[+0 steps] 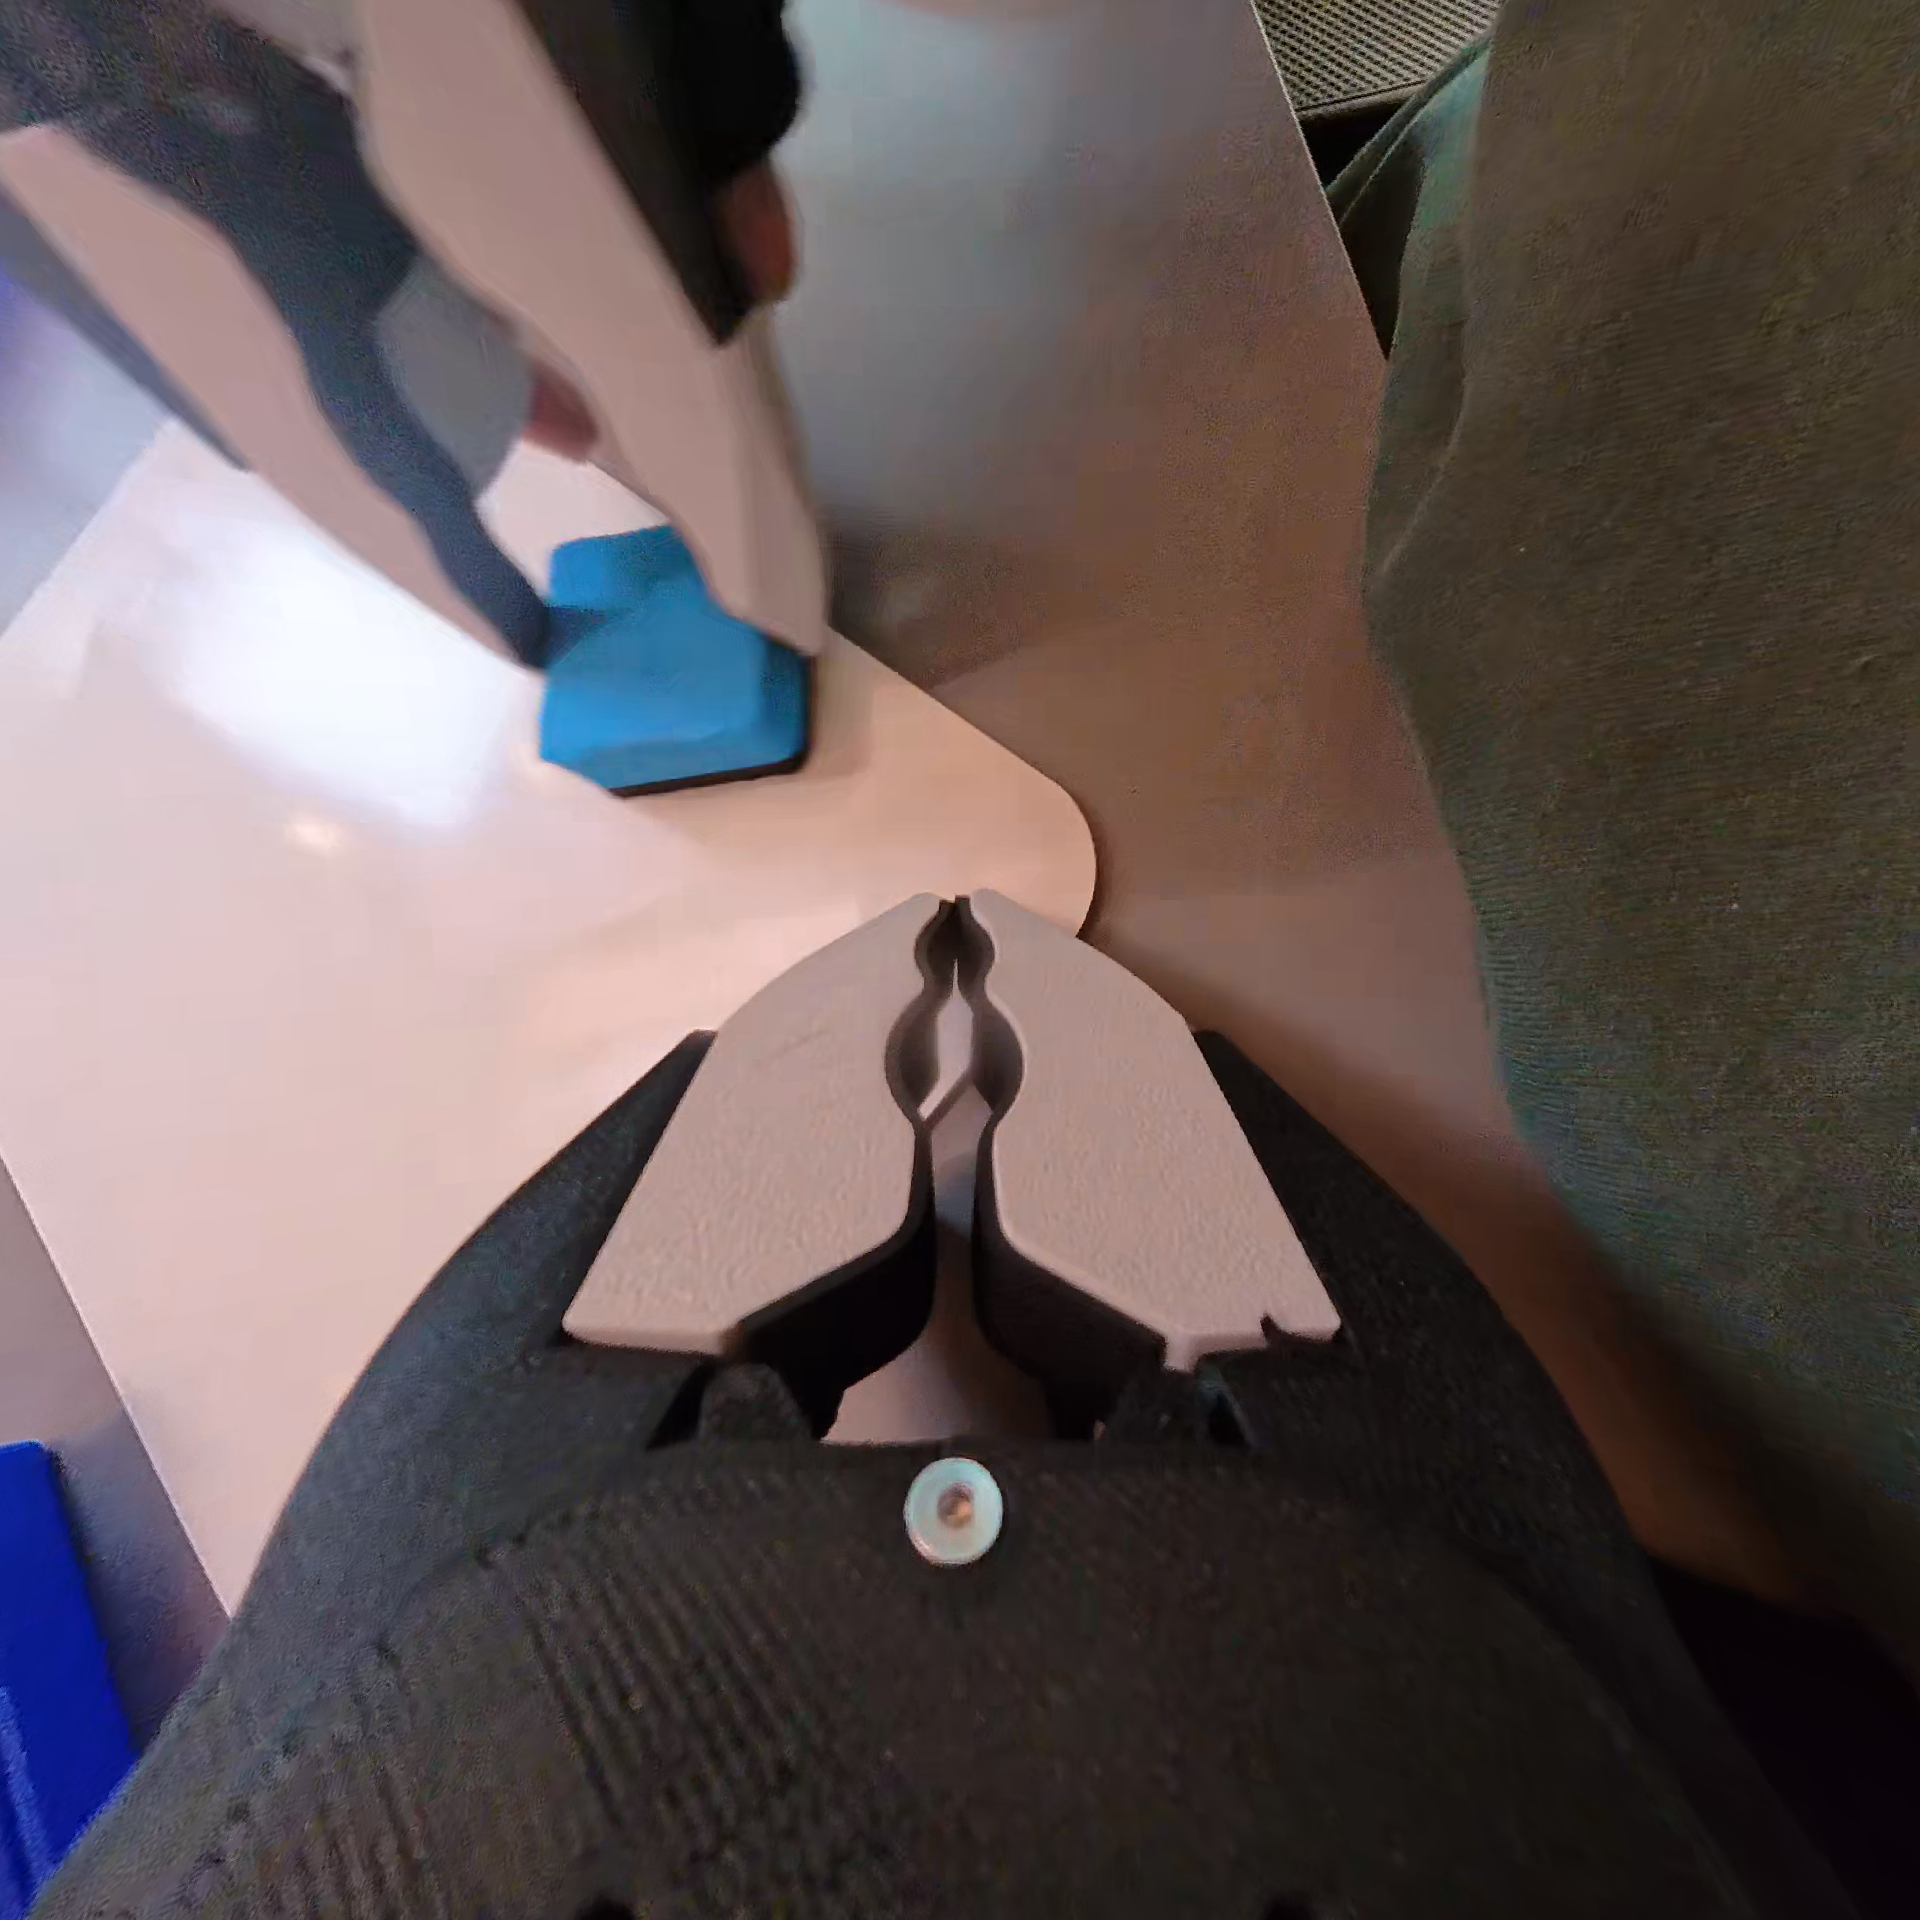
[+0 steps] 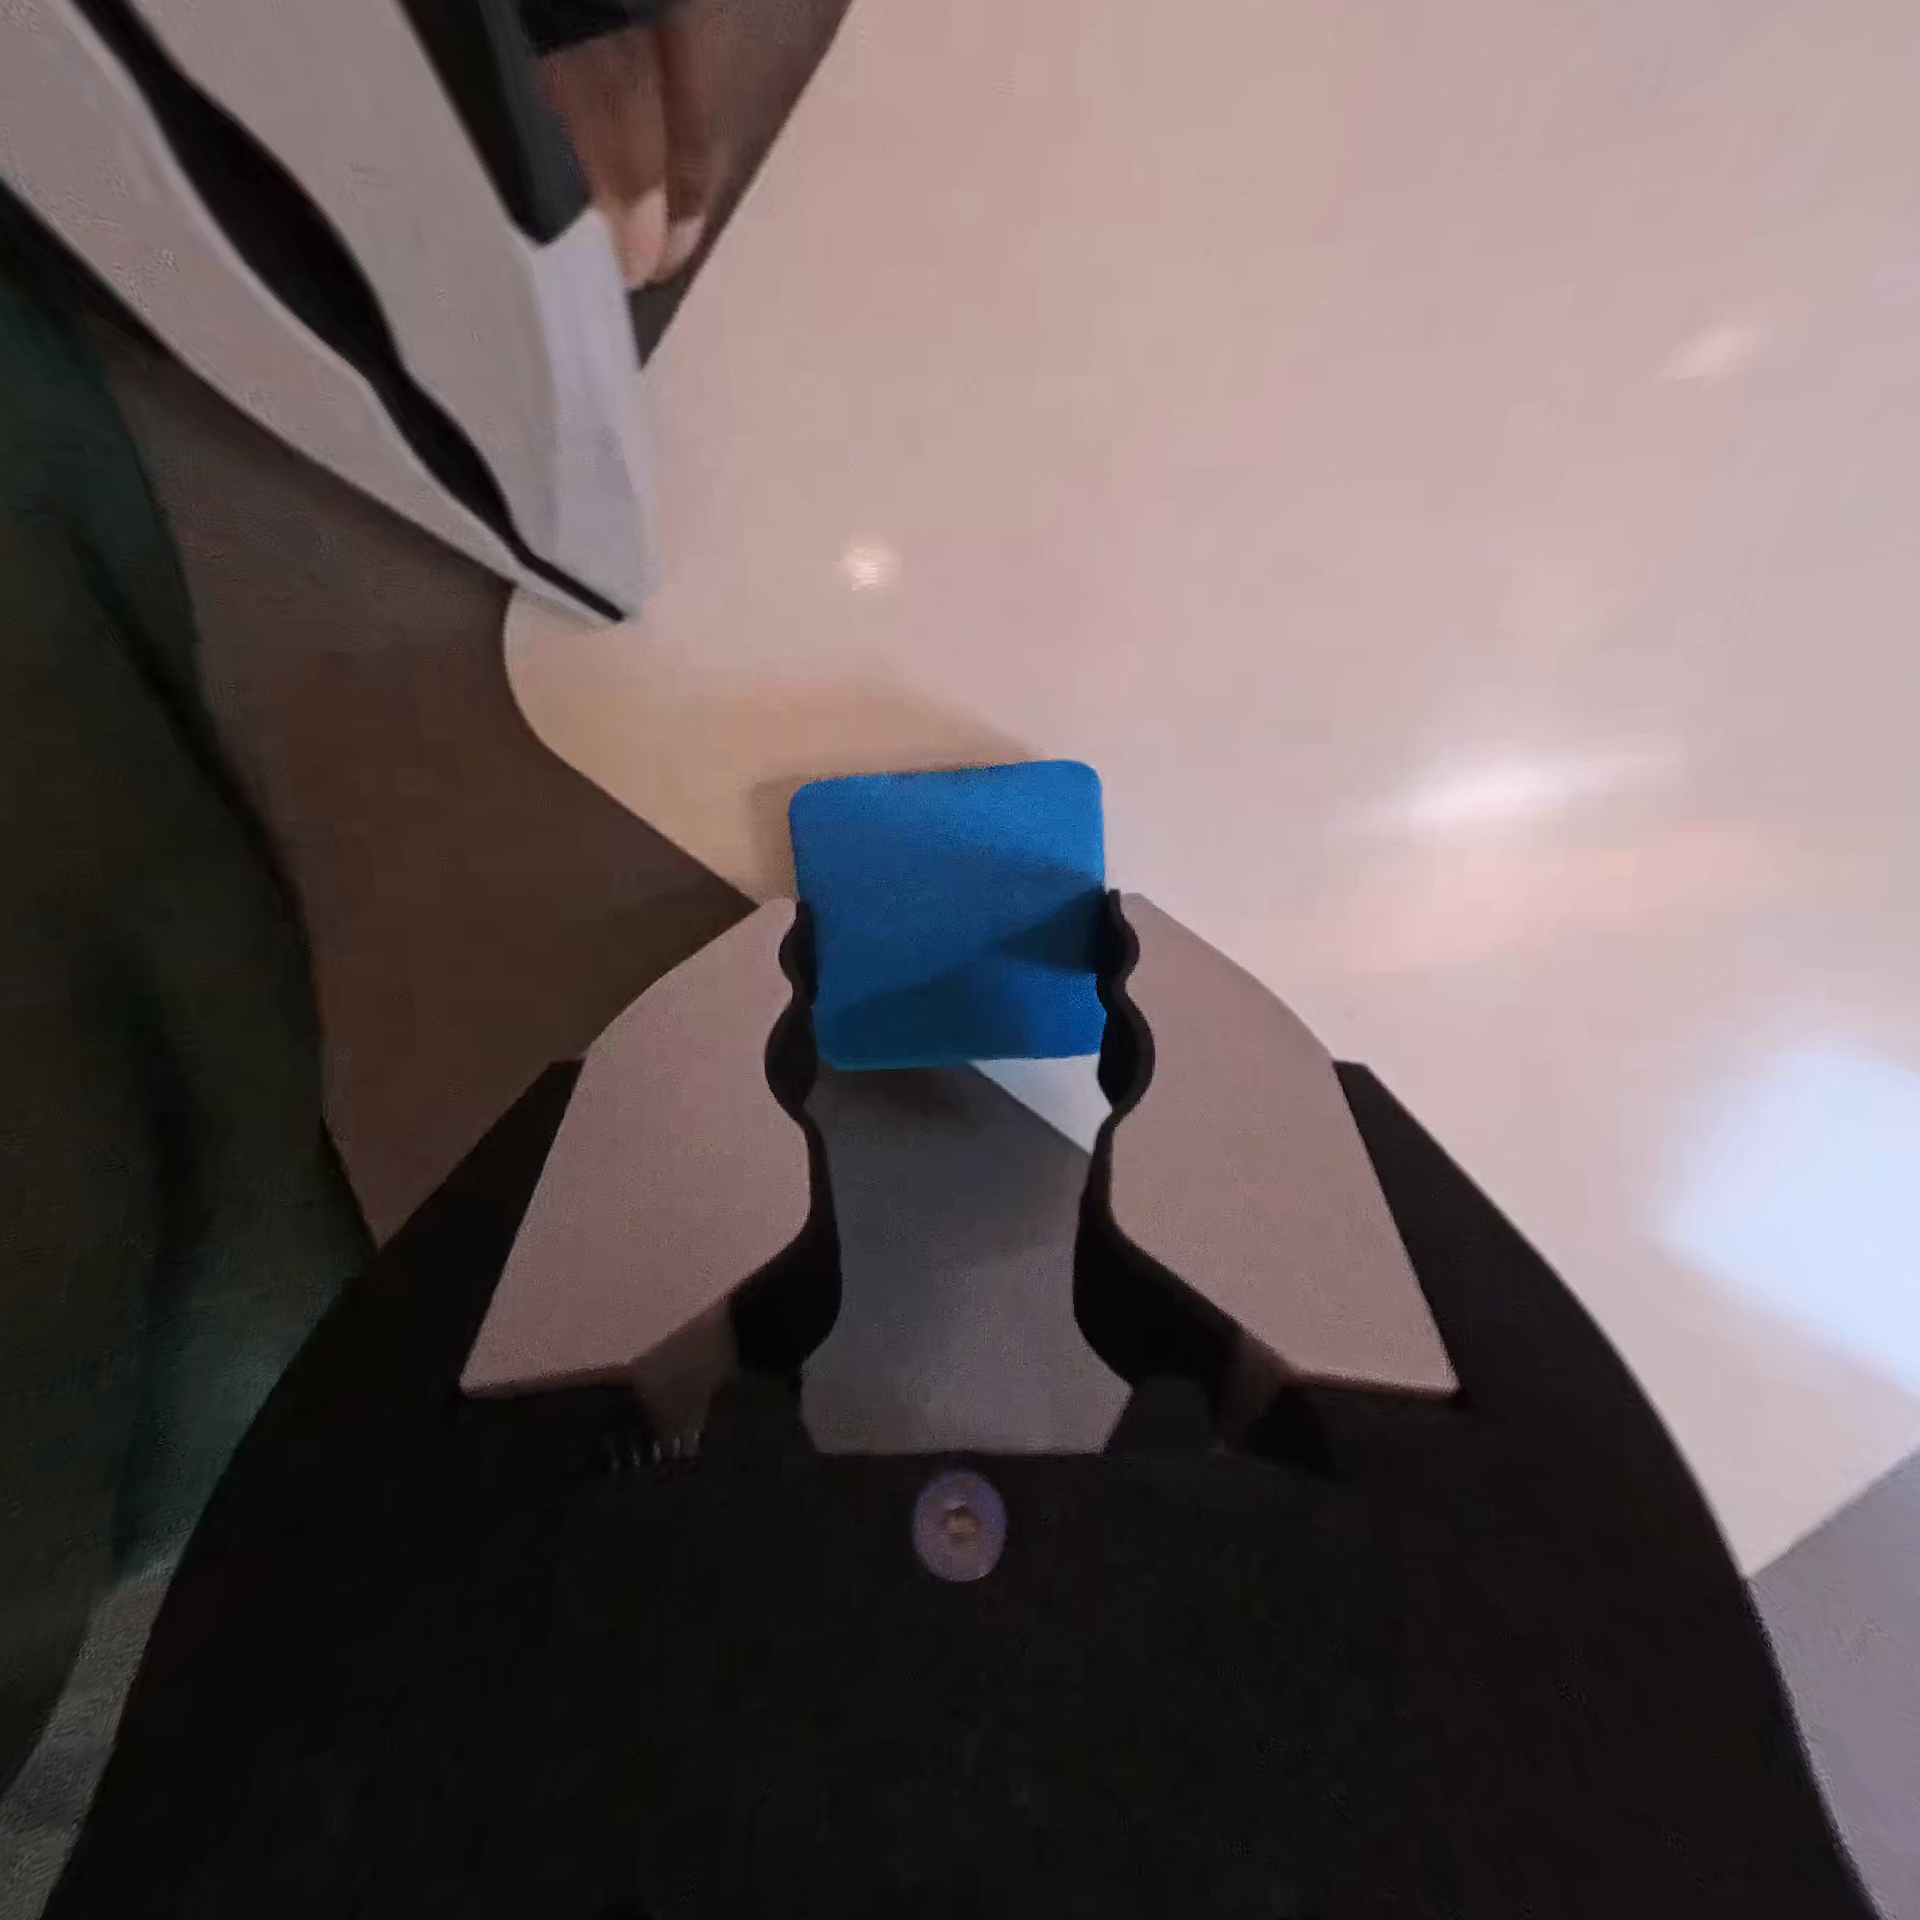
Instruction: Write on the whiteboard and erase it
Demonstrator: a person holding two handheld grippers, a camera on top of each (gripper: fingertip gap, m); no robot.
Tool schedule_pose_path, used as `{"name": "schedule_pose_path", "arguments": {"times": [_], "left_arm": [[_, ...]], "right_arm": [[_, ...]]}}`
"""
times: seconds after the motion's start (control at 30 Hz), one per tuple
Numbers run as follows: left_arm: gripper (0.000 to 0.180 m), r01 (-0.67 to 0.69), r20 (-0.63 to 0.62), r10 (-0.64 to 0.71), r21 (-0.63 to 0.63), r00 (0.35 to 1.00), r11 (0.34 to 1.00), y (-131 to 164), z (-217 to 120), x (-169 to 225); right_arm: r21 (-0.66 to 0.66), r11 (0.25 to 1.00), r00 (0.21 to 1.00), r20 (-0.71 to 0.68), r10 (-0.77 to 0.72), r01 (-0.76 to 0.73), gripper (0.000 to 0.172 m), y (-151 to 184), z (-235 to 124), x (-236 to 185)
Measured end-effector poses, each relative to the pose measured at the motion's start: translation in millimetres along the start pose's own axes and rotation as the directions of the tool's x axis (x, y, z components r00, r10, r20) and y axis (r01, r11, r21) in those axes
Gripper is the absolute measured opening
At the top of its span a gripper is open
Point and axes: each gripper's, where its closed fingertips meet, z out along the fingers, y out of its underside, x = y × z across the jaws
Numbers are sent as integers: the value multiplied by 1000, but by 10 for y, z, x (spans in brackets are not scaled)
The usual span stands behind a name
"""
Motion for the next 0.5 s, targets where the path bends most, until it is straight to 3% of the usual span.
{"name": "schedule_pose_path", "arguments": {"times": [0.07, 0.17, 0.3, 0.4, 0.5], "left_arm": [[0, -2, -3, 2, -1, 1000, 1000, -2, -1, 0], [0, -2, -6, 2, -1, 1000, 1000, -3, 0, 0], [1, 0, -7, 0, -2, 1000, 1000, -5, -3, -2], [0, 3, -12, -3, 0, 1000, 1000, -8, -3, -3], [0, 7, -16, -7, 2, 1000, 1000, -12, -3, -5]], "right_arm": [[14, 999, 1000, -3, 29, -29, 53, 65, -30, 43], [7, 969, 964, -97, 247, -248, 52, 405, -195, 856], [33, 874, 855, -194, 481, -485, 53, 1004, -460, 1831], [31, 837, 820, -184, 543, -547, 53, 1193, -534, 2009], [16, 875, 855, -204, 476, -483, 53, 1085, -550, 2050]]}}
